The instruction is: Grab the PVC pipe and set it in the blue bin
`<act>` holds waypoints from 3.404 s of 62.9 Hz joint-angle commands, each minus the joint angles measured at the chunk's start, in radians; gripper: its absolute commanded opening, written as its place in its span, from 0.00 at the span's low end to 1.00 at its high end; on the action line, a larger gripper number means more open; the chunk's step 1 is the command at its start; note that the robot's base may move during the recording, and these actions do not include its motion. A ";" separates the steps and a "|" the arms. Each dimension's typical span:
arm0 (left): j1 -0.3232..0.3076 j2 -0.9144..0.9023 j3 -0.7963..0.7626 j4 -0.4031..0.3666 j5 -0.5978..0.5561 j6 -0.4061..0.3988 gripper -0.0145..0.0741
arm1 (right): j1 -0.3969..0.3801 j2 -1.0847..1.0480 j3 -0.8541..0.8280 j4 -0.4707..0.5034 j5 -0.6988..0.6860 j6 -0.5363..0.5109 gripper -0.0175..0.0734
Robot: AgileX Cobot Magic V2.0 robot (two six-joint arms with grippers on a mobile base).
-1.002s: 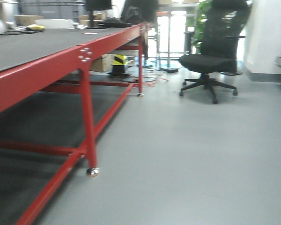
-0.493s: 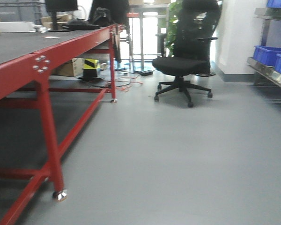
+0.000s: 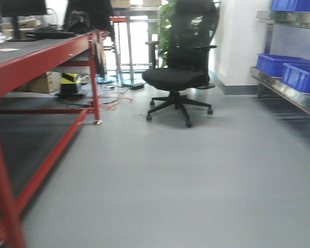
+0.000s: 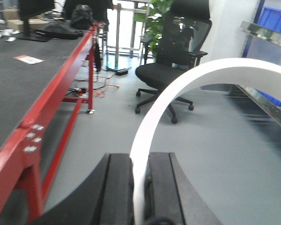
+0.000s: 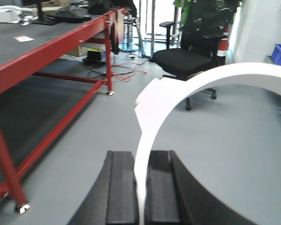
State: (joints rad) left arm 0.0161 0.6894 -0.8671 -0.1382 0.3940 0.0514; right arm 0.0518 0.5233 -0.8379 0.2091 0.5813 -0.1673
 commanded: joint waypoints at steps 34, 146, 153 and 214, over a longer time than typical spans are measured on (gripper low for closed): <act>-0.003 -0.006 -0.002 -0.005 -0.028 -0.001 0.04 | 0.002 -0.004 0.002 -0.007 -0.027 -0.005 0.01; -0.003 -0.006 -0.002 -0.005 -0.045 -0.001 0.04 | 0.002 -0.004 0.002 -0.007 -0.027 -0.005 0.01; -0.003 -0.006 -0.002 -0.005 -0.045 -0.001 0.04 | 0.002 -0.004 0.002 -0.007 -0.027 -0.005 0.01; -0.003 -0.006 -0.002 -0.005 -0.045 -0.001 0.04 | 0.002 -0.004 0.002 -0.007 -0.027 -0.005 0.01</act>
State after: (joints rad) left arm 0.0161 0.6894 -0.8671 -0.1382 0.3766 0.0514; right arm 0.0518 0.5233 -0.8379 0.2091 0.5813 -0.1666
